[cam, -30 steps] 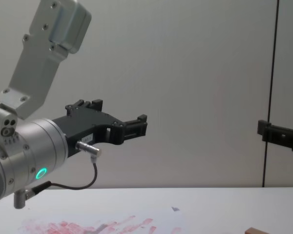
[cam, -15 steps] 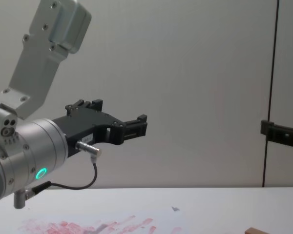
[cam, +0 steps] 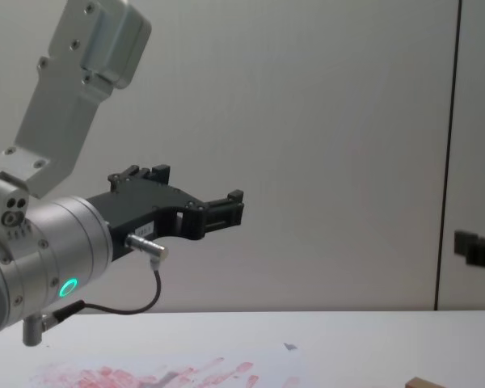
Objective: Use the one hand to pick up the stamp and affix it onto the A4 paper.
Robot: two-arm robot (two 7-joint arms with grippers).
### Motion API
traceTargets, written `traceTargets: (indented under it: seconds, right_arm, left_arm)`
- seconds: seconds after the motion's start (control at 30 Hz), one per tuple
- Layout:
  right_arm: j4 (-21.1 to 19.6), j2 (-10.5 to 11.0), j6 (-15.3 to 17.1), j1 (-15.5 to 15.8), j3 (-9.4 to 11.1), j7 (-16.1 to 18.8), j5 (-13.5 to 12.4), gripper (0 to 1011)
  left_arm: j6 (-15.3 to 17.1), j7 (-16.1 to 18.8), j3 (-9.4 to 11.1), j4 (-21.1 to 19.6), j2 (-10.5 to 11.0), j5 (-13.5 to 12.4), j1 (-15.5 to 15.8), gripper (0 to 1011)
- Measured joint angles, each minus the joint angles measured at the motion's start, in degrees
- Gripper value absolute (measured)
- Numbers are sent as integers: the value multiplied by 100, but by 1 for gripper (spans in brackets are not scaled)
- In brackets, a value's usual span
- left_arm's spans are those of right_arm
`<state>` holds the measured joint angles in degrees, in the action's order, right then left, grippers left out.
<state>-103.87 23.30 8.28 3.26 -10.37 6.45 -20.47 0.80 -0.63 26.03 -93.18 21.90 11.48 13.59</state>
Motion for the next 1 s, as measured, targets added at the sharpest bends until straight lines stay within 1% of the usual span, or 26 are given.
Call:
traceTargets:
  seconds: [0.2,0.33,0.4,0.5,0.53,0.67,1.0]
  right_arm:
    - [-45,59,328,79,-15,44,84,1001]
    - [-43,57,592,97,-70,86,214,1001]
    - [-24,42,669,96,-95,98,264,1001]
    - [47,-2,844,65,-154,128,409,1001]
    - [47,-2,844,65,-154,128,409,1001]
    - [167,-72,1015,-5,-229,163,602,1001]
    - [486,-266,1249,-208,-384,271,1010,1001]
  left_arm:
    - [0,0,0,0,0,0,0,1002]
    - [0,1,0,0,0,0,0,1002]
    - [0,1,0,0,0,0,0,1001]
    - [0,1,0,0,0,0,0,1001]
    - [0,1,0,0,0,0,0,1001]
    - [0,1,0,0,0,0,0,1001]
    - [0,1,0,0,0,0,0,1001]
